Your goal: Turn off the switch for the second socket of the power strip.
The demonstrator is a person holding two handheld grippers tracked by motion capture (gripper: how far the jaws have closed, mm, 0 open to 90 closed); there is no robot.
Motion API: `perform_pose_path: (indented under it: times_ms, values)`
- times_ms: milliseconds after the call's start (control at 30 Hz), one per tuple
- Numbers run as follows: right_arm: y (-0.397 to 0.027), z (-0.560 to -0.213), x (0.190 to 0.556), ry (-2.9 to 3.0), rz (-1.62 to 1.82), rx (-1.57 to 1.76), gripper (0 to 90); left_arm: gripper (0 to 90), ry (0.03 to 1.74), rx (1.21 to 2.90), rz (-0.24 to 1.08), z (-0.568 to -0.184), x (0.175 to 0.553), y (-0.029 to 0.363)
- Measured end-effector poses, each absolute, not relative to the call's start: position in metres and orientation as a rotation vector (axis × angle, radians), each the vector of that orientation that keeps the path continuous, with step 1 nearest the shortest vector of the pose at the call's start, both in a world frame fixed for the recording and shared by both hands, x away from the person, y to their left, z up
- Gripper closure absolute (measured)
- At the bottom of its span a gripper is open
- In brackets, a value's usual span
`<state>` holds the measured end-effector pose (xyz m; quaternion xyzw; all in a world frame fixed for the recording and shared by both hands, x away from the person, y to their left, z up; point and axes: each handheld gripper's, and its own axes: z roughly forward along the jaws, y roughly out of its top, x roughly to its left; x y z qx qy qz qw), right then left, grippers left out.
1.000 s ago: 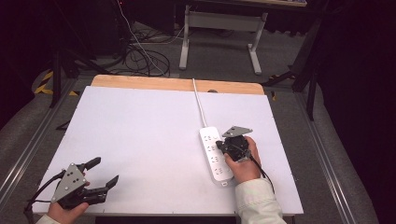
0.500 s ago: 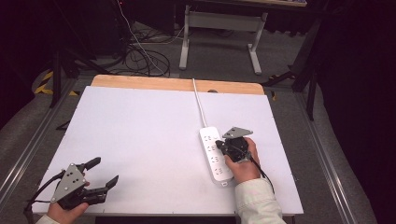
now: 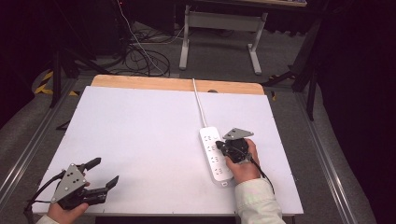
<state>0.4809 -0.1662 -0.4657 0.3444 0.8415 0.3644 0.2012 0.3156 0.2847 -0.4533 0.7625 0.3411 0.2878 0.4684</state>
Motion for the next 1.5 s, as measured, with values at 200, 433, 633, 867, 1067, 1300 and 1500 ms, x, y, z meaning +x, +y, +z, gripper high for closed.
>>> perform_pose_path:
  times_ms: [200,433,633,867,1067,1300,1500]
  values:
    - [-0.168,-0.465,0.481,2.348,1.030,0.969,90.0,19.7,0.838,1.874,0.701,-0.454,0.316,0.285]
    - [-0.165,-0.451,0.472,2.279,1.099,0.938,90.0,19.7,0.832,1.877,0.700,-0.454,0.318,0.283]
    - [-0.168,-0.436,0.464,2.243,1.137,0.917,90.0,19.7,0.834,1.873,0.699,-0.454,0.317,0.284]
    - [-0.164,-0.418,0.456,2.220,1.153,0.863,90.0,19.7,0.834,1.878,0.699,-0.454,0.318,0.283]
    - [-0.160,-0.412,0.451,2.238,1.154,0.825,90.0,19.7,0.835,1.878,0.700,-0.454,0.318,0.283]
    - [-0.163,-0.410,0.450,2.231,1.165,0.819,90.0,19.7,0.834,1.878,0.702,-0.454,0.318,0.283]
    - [-0.164,-0.407,0.449,2.229,1.196,0.810,70.8,19.7,0.839,1.875,0.704,-0.454,0.318,0.284]
